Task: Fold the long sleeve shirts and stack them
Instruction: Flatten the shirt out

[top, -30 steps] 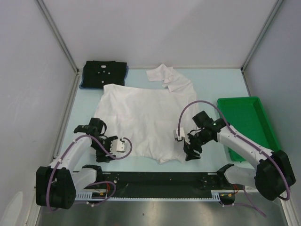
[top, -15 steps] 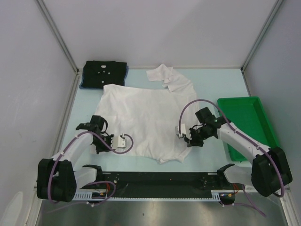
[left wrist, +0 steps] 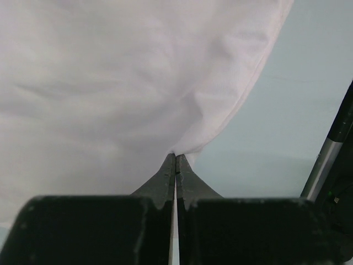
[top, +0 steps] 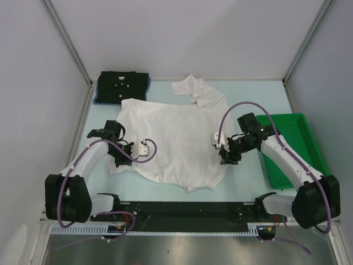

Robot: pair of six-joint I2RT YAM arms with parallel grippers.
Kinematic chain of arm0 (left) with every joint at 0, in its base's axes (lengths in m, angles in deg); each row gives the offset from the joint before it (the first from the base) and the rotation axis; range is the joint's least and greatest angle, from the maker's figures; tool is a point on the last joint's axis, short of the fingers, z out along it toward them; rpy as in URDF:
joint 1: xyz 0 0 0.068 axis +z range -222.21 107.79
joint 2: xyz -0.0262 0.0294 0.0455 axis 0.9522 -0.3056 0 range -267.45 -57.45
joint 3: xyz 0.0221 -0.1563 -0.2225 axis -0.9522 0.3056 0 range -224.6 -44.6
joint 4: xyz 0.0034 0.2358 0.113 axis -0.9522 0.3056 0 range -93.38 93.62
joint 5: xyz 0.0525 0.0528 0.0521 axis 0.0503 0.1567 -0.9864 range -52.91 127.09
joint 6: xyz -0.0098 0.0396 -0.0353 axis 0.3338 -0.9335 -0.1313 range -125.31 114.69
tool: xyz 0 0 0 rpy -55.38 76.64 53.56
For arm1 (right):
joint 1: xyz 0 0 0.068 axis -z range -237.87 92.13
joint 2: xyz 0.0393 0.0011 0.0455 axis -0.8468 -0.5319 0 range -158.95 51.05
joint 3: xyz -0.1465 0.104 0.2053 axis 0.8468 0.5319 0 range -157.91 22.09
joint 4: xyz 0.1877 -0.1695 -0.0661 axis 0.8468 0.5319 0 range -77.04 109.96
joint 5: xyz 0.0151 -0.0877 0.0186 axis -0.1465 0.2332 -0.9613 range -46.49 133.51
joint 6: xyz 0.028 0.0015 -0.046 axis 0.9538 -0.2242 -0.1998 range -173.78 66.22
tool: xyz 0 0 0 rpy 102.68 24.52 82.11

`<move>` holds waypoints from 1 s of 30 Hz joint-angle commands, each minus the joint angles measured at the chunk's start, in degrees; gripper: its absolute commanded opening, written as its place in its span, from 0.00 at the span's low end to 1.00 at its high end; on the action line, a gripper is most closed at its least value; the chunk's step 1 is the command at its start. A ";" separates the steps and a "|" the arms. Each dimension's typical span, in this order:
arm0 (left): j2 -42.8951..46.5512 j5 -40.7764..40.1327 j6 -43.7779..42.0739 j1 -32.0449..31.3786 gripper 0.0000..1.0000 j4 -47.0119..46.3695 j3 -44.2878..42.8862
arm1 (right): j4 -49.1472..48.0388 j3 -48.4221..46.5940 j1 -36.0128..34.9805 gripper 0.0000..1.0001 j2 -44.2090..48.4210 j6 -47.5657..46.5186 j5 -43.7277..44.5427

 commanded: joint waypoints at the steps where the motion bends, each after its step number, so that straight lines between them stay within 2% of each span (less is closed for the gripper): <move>1: -1.42 2.63 0.59 0.49 0.00 0.83 -0.99 | 7.50 4.27 -8.20 0.55 3.77 -9.96 -3.23; 4: -2.21 2.45 0.86 0.49 0.00 -0.14 -0.29 | 2.76 9.38 -14.79 0.66 5.37 -9.63 -0.33; 9: -1.69 1.93 2.18 0.49 0.00 -1.72 1.82 | -9.72 12.72 -20.44 0.70 -0.50 -1.37 5.12; 11: -0.81 1.05 2.35 0.58 0.00 -2.51 3.58 | -13.31 13.86 -21.41 0.61 -2.10 0.47 6.69; 12: -0.63 0.61 2.18 0.58 0.00 -2.51 4.19 | -13.94 14.13 -21.50 0.51 -3.06 0.48 7.49; 13: -0.28 0.26 2.09 0.66 0.00 -2.25 4.81 | -14.21 14.13 -21.42 0.26 -3.16 0.57 8.02; 15: 0.07 0.08 1.91 1.71 0.00 -1.73 4.55 | -12.99 13.26 -19.84 0.00 -1.42 0.66 7.85; 19: -1.50 4.37 3.31 4.88 0.00 2.67 -4.30 | -7.28 7.21 -13.52 0.00 3.68 1.53 1.73; 22: -6.42 7.89 7.79 9.01 0.00 1.63 -13.68 | -6.39 -0.09 -4.13 0.00 2.57 3.55 -3.12; 24: -11.60 8.60 13.49 9.19 0.00 -2.48 -19.41 | -10.07 -4.66 1.84 0.00 -0.59 7.23 -4.19; 28: -22.32 6.41 27.27 9.19 0.00 -12.07 -26.90 | -14.82 -13.62 7.22 0.00 -14.55 14.69 -3.49; 30: -28.80 2.57 31.42 9.28 0.00 -17.68 -30.67 | -18.34 -19.05 8.11 0.00 -23.78 17.00 -1.57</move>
